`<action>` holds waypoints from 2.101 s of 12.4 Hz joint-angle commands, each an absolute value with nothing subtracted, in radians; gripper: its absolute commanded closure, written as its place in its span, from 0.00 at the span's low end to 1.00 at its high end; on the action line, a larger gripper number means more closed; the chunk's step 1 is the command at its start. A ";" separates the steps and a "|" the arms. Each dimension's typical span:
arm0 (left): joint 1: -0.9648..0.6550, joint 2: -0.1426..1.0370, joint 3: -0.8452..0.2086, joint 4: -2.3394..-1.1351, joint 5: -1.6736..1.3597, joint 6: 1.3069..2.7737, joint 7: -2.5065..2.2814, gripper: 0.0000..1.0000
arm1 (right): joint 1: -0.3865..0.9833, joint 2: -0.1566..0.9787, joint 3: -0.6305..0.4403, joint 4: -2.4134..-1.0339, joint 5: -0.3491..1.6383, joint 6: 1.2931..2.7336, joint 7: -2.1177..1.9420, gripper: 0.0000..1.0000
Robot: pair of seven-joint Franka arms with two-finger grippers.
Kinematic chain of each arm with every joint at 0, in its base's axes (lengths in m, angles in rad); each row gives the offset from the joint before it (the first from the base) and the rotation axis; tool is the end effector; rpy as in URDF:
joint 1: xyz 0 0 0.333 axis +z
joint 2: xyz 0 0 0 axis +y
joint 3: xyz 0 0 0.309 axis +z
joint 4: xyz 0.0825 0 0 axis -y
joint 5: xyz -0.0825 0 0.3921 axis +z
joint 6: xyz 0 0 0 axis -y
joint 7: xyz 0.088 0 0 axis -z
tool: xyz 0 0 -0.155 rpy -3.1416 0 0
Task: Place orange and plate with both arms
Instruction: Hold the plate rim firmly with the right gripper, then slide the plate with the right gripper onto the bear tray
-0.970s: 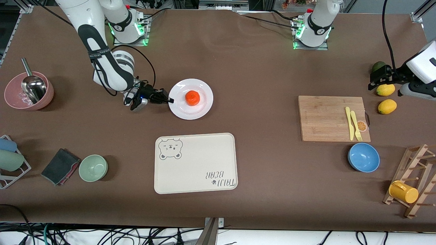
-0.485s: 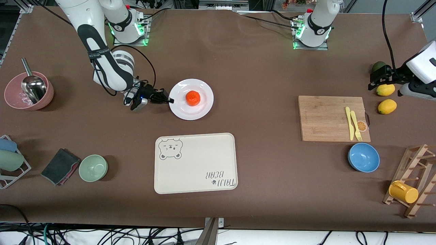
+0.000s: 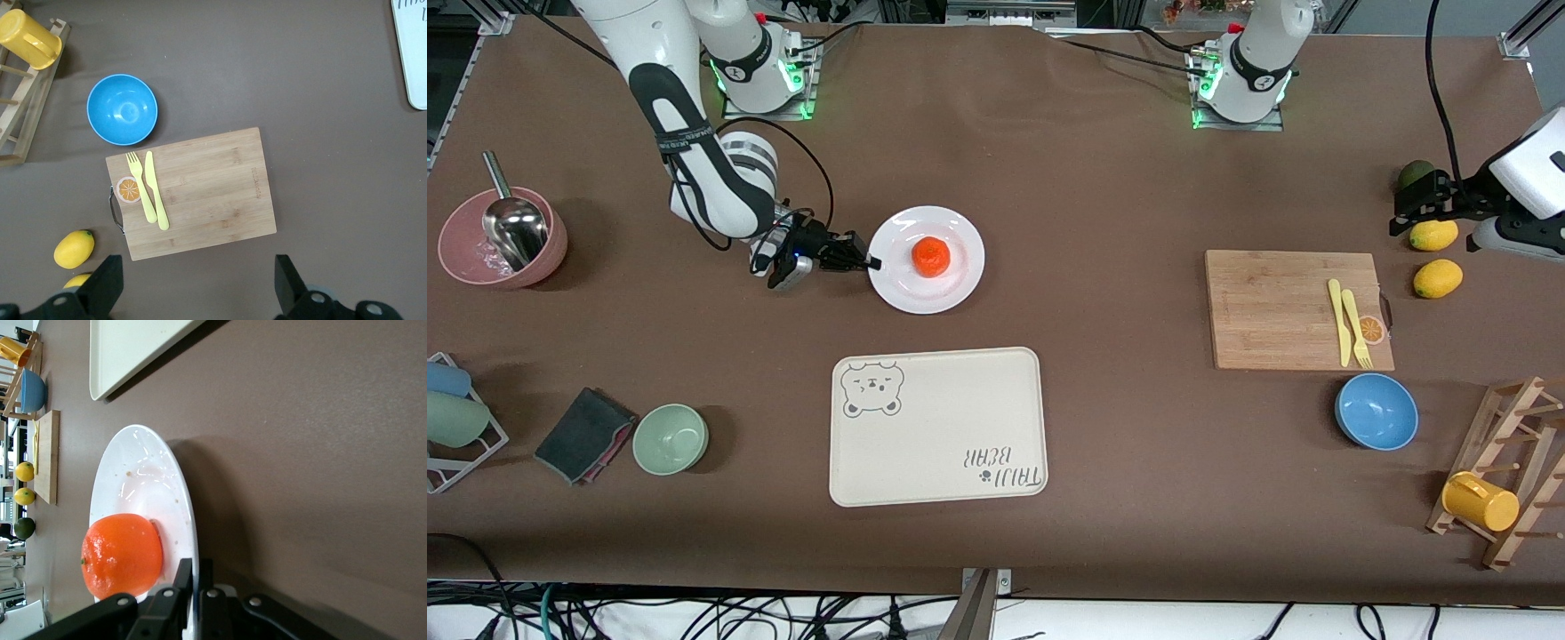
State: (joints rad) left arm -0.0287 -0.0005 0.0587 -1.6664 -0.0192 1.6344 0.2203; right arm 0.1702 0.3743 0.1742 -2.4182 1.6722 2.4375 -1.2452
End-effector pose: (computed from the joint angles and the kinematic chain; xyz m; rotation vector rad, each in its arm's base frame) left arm 0.5634 0.0140 0.5293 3.1044 -0.2939 -0.0450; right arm 0.4244 0.1979 0.0918 -2.2814 -0.0282 -0.1289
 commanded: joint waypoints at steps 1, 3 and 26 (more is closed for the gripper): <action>-0.026 0.012 0.058 -1.640 -0.012 1.617 0.212 0.00 | 0.163 0.374 0.184 -2.402 1.723 2.447 -1.263 1.00; -0.026 0.012 0.058 -1.640 -0.012 1.617 0.213 0.00 | 0.161 0.373 0.184 -2.385 1.723 2.447 -1.220 1.00; -0.026 0.018 0.057 -1.640 -0.012 1.618 0.213 0.00 | 0.138 0.873 0.120 -1.450 1.468 2.391 -0.624 1.00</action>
State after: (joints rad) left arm -0.0283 0.0073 0.0604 -1.6661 -0.0192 1.6344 0.2203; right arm 0.1268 0.8194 0.1130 -1.5250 1.4915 2.4039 -0.6555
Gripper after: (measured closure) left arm 0.000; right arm 0.952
